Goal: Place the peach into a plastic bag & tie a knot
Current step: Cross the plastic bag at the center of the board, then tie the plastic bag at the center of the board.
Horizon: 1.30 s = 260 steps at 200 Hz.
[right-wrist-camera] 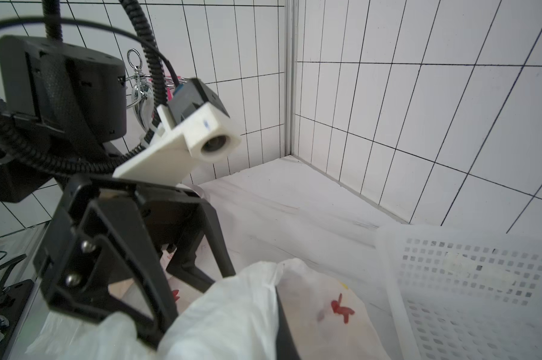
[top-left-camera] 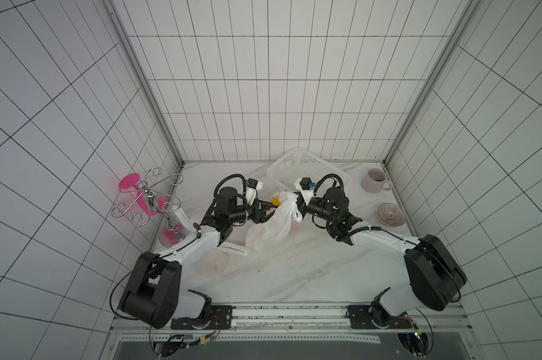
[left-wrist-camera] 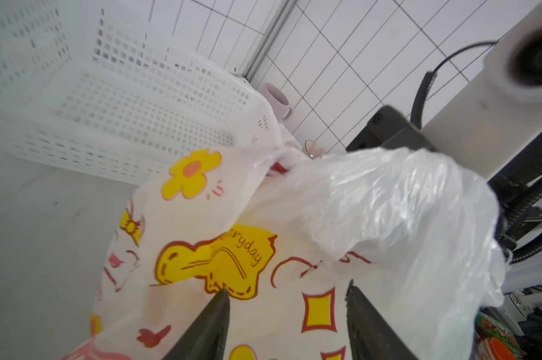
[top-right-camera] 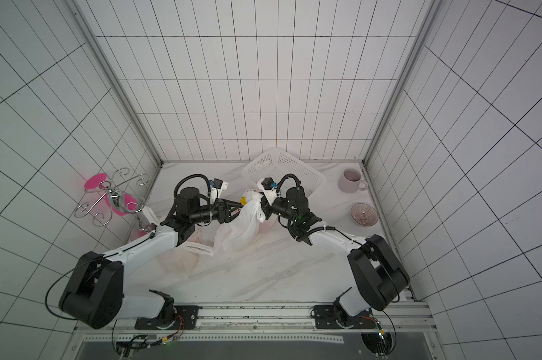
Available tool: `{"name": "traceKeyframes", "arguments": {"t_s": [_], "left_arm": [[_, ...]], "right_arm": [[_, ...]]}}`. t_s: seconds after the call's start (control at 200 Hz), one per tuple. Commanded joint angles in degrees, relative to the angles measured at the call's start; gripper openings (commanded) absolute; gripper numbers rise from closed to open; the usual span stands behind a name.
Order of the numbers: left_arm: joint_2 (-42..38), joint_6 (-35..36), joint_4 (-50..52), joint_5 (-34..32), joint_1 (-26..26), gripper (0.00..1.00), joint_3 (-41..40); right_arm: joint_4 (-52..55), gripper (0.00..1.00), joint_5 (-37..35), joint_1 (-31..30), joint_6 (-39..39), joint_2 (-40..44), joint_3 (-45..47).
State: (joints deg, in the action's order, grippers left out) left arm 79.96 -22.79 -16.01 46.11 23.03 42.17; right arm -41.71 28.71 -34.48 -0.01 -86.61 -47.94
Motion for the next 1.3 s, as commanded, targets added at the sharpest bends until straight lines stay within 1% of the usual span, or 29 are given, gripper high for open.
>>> {"name": "traceKeyframes", "arguments": {"t_s": [0.0,0.11,0.185,0.245,0.3,0.415,0.49,0.56,0.655,0.69,0.715,0.755,0.81,0.845,0.91,0.945,1.01,1.104,1.209,1.294], "left_arm": [[0.92,-0.34,-7.09,-0.76,3.97,0.52,-1.10],[2.60,-5.26,-15.29,0.66,5.29,0.29,-3.17],[3.87,-6.46,-17.69,1.30,6.50,0.14,-3.68],[4.92,-6.43,-17.99,1.48,7.89,0.05,-3.55],[5.76,-6.83,-18.89,1.76,8.84,0.00,-3.72],[6.93,-8.08,-21.27,2.65,10.96,0.00,-4.11],[6.49,-8.57,-22.41,2.63,12.43,0.00,-4.69],[5.85,-10.39,-25.29,2.39,13.71,0.00,-5.95],[6.18,-12.47,-27.51,1.84,14.15,0.00,-7.79],[6.57,-12.79,-27.84,2.02,13.95,0.00,-8.23],[6.78,-12.77,-27.58,2.25,13.45,0.01,-8.28],[6.44,-12.79,-26.07,2.30,12.09,0.10,-8.34],[4.80,-13.15,-24.71,2.40,9.60,0.26,-8.86],[3.23,-12.82,-23.57,2.69,8.03,0.34,-9.20],[-0.30,-10.44,-18.72,2.75,5.77,0.43,-9.39],[-2.13,-9.07,-15.69,2.84,5.02,0.46,-9.26],[-5.19,-6.89,-10.45,2.85,3.98,0.49,-8.91],[-9.57,-4.98,-4.46,3.25,1.66,0.50,-8.72],[-14.40,-4.74,-1.20,1.11,-2.47,0.45,-8.48],[-16.58,-2.80,-0.56,-1.52,-3.60,0.44,-6.59]], "right_arm": [[-6.11,0.08,0.12,0.12,0.98,0.88,2.35],[-9.50,0.14,-0.35,0.13,2.96,-0.20,1.83],[-11.79,0.21,-0.62,0.14,4.13,-0.96,1.46],[-13.73,0.24,-0.51,0.12,5.17,-1.62,1.08],[-14.84,0.26,-0.64,0.16,5.93,-2.14,0.56],[-14.80,0.27,-1.39,0.09,5.98,-3.23,-0.35],[-14.51,0.28,-4.27,-0.04,5.00,-3.70,-0.02],[-16.66,0.30,-6.94,0.13,5.24,-4.07,1.15],[-17.58,0.30,-5.06,0.53,6.24,-4.18,0.82],[-17.41,0.28,-3.55,0.47,6.69,-4.18,0.53],[-17.34,0.26,-2.22,0.48,7.01,-4.14,0.27],[-16.67,0.23,-0.67,0.48,7.44,-4.02,0.06],[-16.23,0.18,0.47,0.48,7.91,-3.54,0.66],[-16.05,0.16,0.80,0.55,8.05,-3.20,1.27],[-15.72,0.14,2.17,0.73,8.48,-2.77,2.26],[-15.65,0.14,2.81,0.87,8.71,-2.68,2.49],[-15.26,0.13,4.25,0.91,8.96,-2.75,2.65],[-14.97,0.13,5.41,0.99,9.23,-2.81,2.72],[-12.99,0.13,6.87,0.99,8.63,-2.35,2.44],[-11.56,0.15,8.45,0.99,8.37,-2.16,1.99]]}}
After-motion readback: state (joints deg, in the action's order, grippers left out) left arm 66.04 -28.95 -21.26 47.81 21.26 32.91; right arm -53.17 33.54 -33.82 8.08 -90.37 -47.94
